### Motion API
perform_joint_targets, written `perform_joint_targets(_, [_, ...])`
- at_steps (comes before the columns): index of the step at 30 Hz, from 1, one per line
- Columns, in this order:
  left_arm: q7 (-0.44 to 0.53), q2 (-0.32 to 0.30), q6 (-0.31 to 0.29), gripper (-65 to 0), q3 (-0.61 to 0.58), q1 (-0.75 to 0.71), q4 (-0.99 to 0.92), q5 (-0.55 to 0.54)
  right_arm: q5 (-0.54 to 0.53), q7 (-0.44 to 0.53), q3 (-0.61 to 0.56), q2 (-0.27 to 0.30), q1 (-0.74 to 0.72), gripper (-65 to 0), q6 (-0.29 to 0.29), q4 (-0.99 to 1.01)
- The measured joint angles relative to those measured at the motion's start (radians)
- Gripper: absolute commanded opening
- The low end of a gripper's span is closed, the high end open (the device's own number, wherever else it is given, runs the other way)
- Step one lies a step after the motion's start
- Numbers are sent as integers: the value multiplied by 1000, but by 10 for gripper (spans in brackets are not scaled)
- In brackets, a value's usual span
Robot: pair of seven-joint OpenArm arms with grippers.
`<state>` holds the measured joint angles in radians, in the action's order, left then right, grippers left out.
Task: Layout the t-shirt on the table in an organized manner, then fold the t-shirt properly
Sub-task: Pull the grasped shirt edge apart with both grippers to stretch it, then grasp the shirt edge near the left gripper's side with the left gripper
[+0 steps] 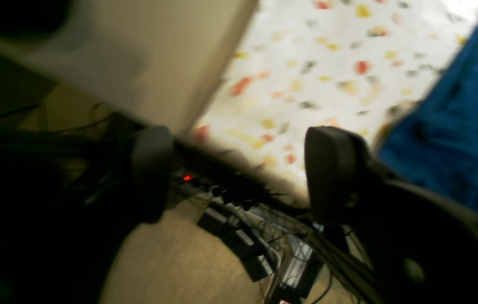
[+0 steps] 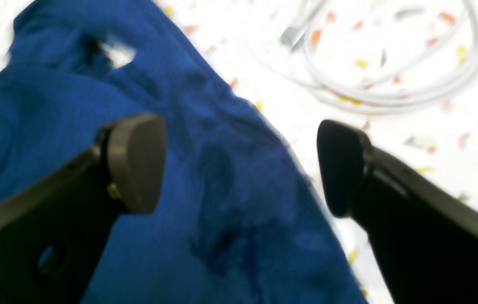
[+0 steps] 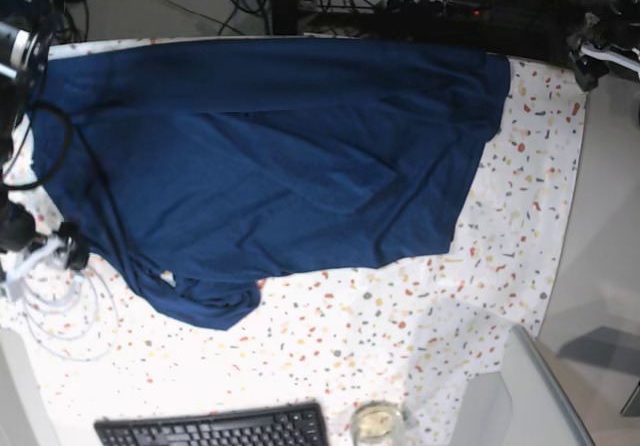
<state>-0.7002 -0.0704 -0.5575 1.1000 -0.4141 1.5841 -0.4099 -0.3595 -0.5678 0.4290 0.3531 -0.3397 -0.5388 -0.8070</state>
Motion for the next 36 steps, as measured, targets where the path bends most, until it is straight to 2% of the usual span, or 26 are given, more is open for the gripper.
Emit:
perform_joint_targets(1, [-2, 6, -1, -441, -2, -6, 0, -2, 3, 47, -5, 13, -27, -135, 42, 58])
perform_joint_targets(3, [-7, 18, -2, -607, -4, -7, -8, -1, 2, 148, -8, 30, -43, -135, 89, 139])
perform_joint_targets(4, [-9, 16, -2, -650, -4, -6, -14, 2, 5, 178, -8, 30, -41, -135, 109, 158])
perform_joint_targets(6, [-2, 14, -1, -650, -4, -7, -19, 0, 7, 215, -10, 24, -32, -135, 113, 206])
perform_joint_targets(21, [-3, 20, -1, -650, -10, -5, -23, -2, 8, 229, -14, 13, -31, -135, 113, 272])
perform_joint_targets(27, [-3, 20, -1, -650, -11, -5, -23, 2, 6, 248, -169, 18, -34, -137, 113, 279])
perform_joint_targets(29, [-3, 20, -1, -650, -10, -7, -23, 2, 0, 256, -166, 12, -34, -183, 113, 279])
perform_joint_targets(33, [-3, 20, -1, -650, -10, -16, -23, 1, 0, 247, -167, 14, -31, -368, 113, 279])
perform_joint_targets(36, [-4, 20, -1, -650, -11, -24, -23, 7, 0, 236, -171, 13, -30, -464, 113, 279])
